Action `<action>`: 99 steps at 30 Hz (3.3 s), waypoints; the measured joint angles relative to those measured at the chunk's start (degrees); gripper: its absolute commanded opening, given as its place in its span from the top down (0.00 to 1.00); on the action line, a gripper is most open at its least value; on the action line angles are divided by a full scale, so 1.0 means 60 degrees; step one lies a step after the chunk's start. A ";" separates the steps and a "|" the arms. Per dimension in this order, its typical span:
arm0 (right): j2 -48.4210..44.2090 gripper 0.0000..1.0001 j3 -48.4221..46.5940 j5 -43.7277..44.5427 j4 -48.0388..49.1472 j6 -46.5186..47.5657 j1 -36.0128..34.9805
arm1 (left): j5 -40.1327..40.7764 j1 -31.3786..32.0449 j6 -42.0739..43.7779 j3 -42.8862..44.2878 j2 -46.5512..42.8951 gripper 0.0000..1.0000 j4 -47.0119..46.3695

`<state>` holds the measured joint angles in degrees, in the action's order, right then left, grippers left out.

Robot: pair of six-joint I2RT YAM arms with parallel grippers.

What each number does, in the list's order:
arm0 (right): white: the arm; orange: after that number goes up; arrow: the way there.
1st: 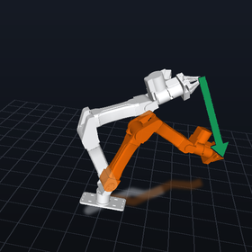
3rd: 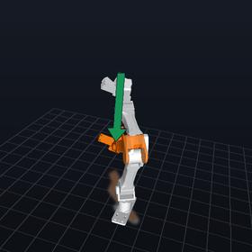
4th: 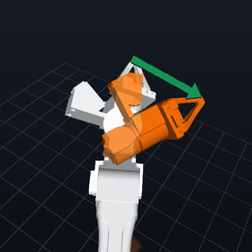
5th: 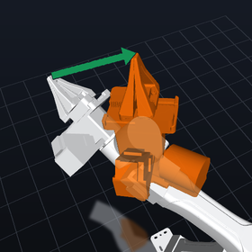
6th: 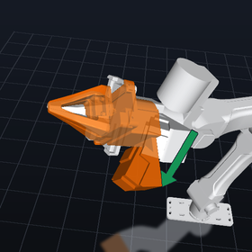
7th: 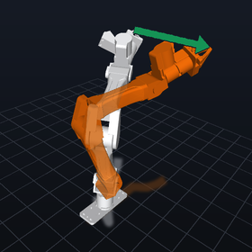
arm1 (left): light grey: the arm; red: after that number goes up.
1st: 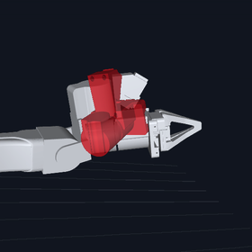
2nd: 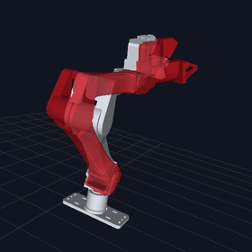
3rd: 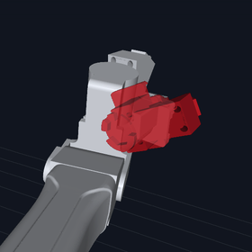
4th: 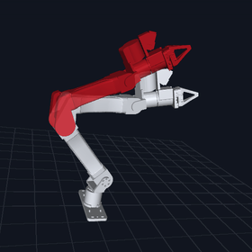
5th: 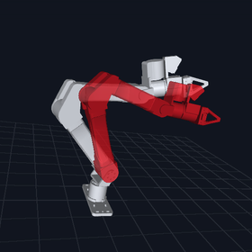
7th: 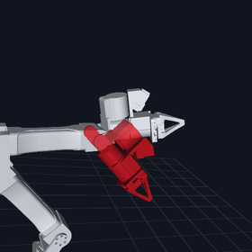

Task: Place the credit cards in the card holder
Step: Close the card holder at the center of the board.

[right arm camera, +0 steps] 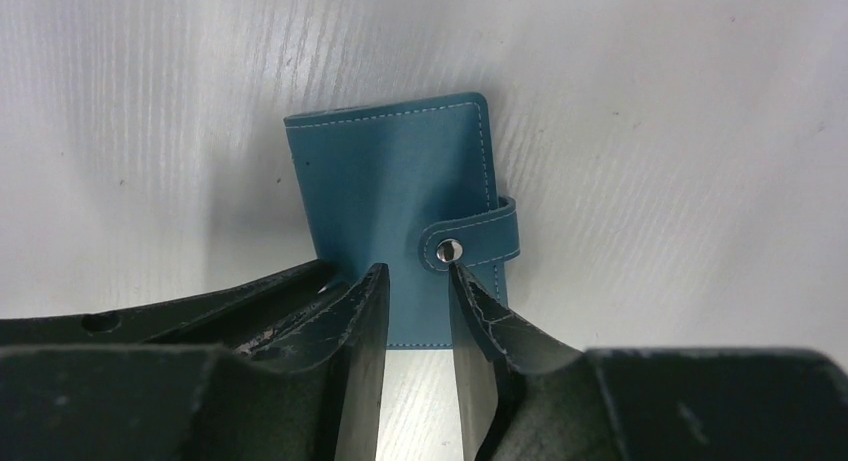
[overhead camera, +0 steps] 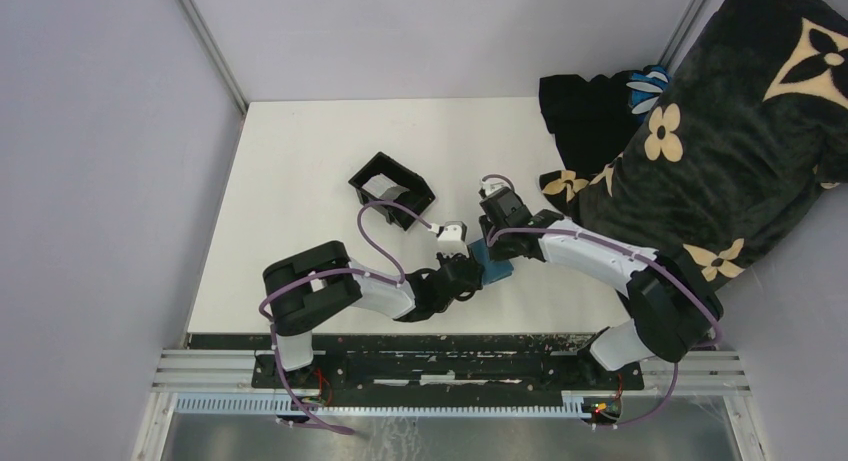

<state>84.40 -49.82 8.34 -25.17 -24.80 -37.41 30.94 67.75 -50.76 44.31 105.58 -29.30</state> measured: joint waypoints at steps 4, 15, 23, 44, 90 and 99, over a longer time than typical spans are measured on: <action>0.0157 0.65 -0.0200 0.0437 -0.0109 0.0055 -0.0160 | 0.0000 0.0000 -0.0033 -0.0066 -0.0007 0.78 -0.0109; 0.0750 0.65 -0.0532 0.1239 -0.0499 0.0204 -0.0459 | -0.0036 0.0029 -0.0036 -0.0135 -0.0051 0.78 -0.0146; 0.0790 0.77 -0.0710 0.1483 -0.0597 0.0295 -0.0539 | -0.0036 0.0029 -0.0036 -0.0138 -0.0051 0.78 -0.0153; 0.0951 0.72 -0.0841 0.2007 -0.0998 0.0361 -0.0667 | -0.0036 0.0029 -0.0040 -0.0146 -0.0051 0.78 -0.0171; 0.0951 0.76 -0.0874 0.2867 -0.1104 0.0441 -0.0747 | -0.0011 0.0040 -0.0040 -0.0186 -0.0051 0.78 -0.0219; 0.0951 0.89 -0.0874 0.2699 -0.1104 0.0448 -0.0718 | -0.0011 0.0040 -0.0040 -0.0182 -0.0051 0.78 -0.0219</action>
<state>90.11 -55.07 24.53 -31.79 -22.11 -41.71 30.87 67.99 -51.00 43.22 105.27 -30.61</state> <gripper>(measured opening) 0.149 0.227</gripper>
